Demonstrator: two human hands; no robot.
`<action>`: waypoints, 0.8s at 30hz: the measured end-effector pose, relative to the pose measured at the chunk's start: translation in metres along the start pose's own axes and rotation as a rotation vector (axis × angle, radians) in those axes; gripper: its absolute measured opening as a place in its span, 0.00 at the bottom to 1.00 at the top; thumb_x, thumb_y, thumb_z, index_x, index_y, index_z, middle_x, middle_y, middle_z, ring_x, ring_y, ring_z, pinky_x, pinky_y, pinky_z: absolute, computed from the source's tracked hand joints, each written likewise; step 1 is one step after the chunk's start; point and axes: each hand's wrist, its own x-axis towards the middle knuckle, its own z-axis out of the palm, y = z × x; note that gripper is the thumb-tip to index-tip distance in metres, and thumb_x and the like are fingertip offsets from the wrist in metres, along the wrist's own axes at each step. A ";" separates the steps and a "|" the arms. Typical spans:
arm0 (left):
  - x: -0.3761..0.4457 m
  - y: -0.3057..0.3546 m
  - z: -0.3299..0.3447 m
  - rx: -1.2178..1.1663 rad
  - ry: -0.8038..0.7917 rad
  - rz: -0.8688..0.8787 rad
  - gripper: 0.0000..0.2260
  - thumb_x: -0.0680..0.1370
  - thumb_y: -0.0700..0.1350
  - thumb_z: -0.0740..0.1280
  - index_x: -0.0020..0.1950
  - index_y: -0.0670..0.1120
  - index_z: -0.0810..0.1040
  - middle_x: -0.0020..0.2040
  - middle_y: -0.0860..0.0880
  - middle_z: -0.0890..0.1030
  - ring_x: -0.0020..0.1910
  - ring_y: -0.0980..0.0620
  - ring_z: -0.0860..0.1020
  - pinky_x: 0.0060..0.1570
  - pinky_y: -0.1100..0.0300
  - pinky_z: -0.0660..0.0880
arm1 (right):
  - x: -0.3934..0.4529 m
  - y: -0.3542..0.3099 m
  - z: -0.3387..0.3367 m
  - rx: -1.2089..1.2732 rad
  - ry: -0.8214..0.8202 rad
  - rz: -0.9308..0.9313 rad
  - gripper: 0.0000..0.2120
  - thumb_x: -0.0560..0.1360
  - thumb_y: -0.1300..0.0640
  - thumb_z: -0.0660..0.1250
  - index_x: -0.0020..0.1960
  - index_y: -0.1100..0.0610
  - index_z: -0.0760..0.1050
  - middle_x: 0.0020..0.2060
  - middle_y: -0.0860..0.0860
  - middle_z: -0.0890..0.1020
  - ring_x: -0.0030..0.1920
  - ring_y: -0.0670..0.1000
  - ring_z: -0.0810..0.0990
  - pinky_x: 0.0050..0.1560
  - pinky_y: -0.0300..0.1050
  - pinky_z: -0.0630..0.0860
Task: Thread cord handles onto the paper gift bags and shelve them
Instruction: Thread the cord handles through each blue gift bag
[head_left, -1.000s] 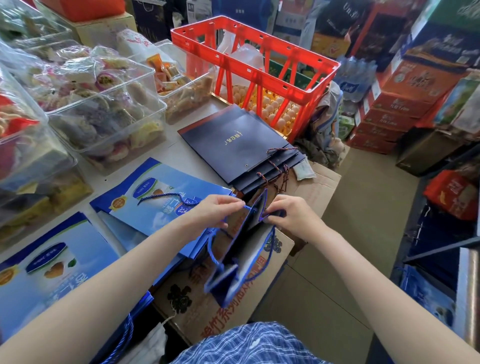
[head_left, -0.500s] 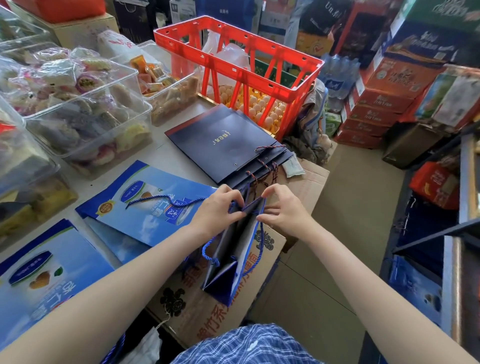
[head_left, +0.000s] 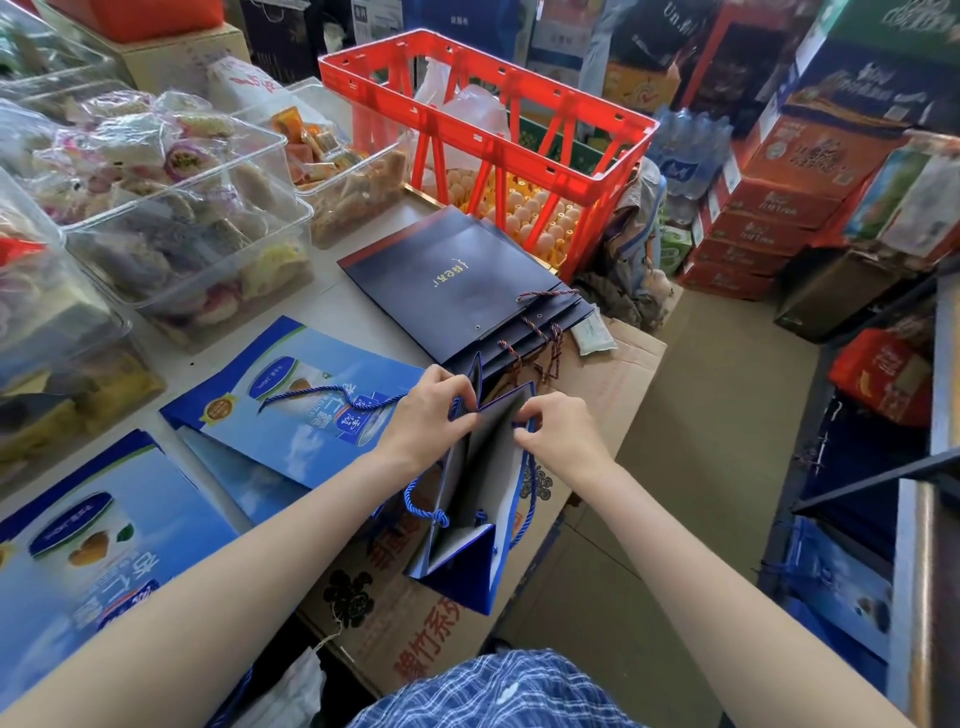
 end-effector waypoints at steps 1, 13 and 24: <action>-0.001 -0.001 -0.001 -0.005 0.004 -0.004 0.04 0.75 0.44 0.69 0.45 0.46 0.76 0.50 0.50 0.71 0.46 0.53 0.73 0.45 0.65 0.66 | -0.001 0.000 0.002 0.020 0.009 -0.010 0.08 0.74 0.59 0.68 0.53 0.58 0.80 0.49 0.52 0.80 0.46 0.49 0.76 0.45 0.40 0.74; -0.007 0.006 -0.004 -0.219 -0.014 -0.165 0.20 0.73 0.44 0.71 0.60 0.46 0.67 0.48 0.48 0.71 0.44 0.54 0.71 0.40 0.68 0.67 | 0.001 0.010 -0.001 0.424 -0.217 0.080 0.17 0.71 0.57 0.71 0.56 0.44 0.73 0.48 0.50 0.76 0.41 0.50 0.79 0.55 0.48 0.77; -0.002 0.012 -0.064 -0.917 -0.461 -0.497 0.12 0.77 0.45 0.66 0.60 0.51 0.78 0.40 0.53 0.74 0.29 0.58 0.67 0.24 0.70 0.60 | 0.002 0.004 -0.025 0.756 -0.283 0.094 0.26 0.71 0.68 0.69 0.60 0.47 0.66 0.42 0.52 0.77 0.35 0.48 0.76 0.37 0.43 0.74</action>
